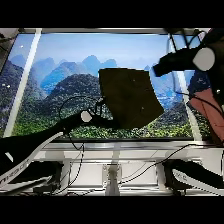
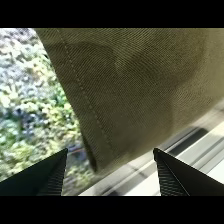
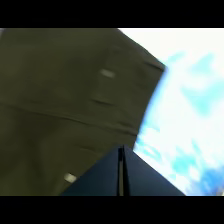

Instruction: Fold the clothes and pants, and hang the long-sleeved shirts on hangers.

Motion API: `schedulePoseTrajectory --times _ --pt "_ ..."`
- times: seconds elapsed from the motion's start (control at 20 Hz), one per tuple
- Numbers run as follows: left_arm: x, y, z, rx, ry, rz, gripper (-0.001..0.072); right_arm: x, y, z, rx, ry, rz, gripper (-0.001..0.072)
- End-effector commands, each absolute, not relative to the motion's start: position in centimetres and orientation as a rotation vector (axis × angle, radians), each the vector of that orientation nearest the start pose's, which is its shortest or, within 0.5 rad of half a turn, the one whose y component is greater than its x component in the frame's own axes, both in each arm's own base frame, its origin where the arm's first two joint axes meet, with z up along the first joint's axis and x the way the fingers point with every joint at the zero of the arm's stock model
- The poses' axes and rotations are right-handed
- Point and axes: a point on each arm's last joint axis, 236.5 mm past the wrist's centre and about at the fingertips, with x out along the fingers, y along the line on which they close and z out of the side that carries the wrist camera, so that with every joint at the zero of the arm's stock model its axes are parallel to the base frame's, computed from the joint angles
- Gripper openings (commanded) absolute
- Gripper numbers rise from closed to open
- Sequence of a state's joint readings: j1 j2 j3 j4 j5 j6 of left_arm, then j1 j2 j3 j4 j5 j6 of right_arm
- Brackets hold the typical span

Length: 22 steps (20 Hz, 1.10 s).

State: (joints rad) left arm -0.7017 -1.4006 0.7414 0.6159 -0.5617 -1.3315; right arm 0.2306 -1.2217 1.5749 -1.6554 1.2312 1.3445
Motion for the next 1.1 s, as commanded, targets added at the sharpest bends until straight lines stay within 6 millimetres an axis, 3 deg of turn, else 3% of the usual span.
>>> schedulePoseTrajectory --times 0.0,0.1,0.2,0.35,0.5,0.55,0.6,0.7,0.75,0.85,1.05 --pt "23.8 -34.0 -9.9 -0.400 1.355 -0.668 0.0595 42.0 -1.2 17.6 -0.224 0.960 0.042 0.0039" --pt "23.8 -34.0 -9.9 -0.400 1.356 -0.667 0.0596 40.1 -5.4 15.4 -0.038 1.046 -0.010 0.0039" --pt "23.7 -34.0 -9.9 -0.402 1.357 -0.666 0.0597 37.8 -7.2 12.3 0.208 1.131 0.007 0.0039" --pt "23.6 -33.9 -10.7 -0.401 1.376 -0.654 0.0597 34.8 -6.5 8.2 0.490 1.209 0.117 0.0040" --pt "23.5 -34.5 -11.1 -0.485 1.410 -0.622 0.0597 31.9 -5.0 3.0 0.586 1.321 0.155 0.0042" --pt "23.6 -34.6 -11.2 -0.506 1.414 -0.613 0.0597 31.3 -4.1 1.5 0.615 1.341 0.167 0.0074" --pt "23.7 -34.7 -11.2 -0.514 1.413 -0.608 0.0597 30.9 -3.4 -0.1 0.649 1.353 0.167 0.0167" --pt "23.8 -34.7 -11.3 -0.513 1.411 -0.604 0.0597 30.0 -2.7 -3.1 0.719 1.371 0.123 0.0551" --pt "23.7 -34.6 -11.4 -0.512 1.413 -0.603 0.0577 29.4 -2.5 -4.4 0.751 1.385 0.089 0.0564" --pt "23.7 -34.6 -11.4 -0.512 1.414 -0.603 0.0413 28.3 -2.0 -6.6 0.807 1.409 0.037 0.0563" --pt "23.8 -34.6 -11.5 -0.509 1.409 -0.603 0.0395 28.3 -1.0 -8.7 0.911 1.405 0.014 0.0547"
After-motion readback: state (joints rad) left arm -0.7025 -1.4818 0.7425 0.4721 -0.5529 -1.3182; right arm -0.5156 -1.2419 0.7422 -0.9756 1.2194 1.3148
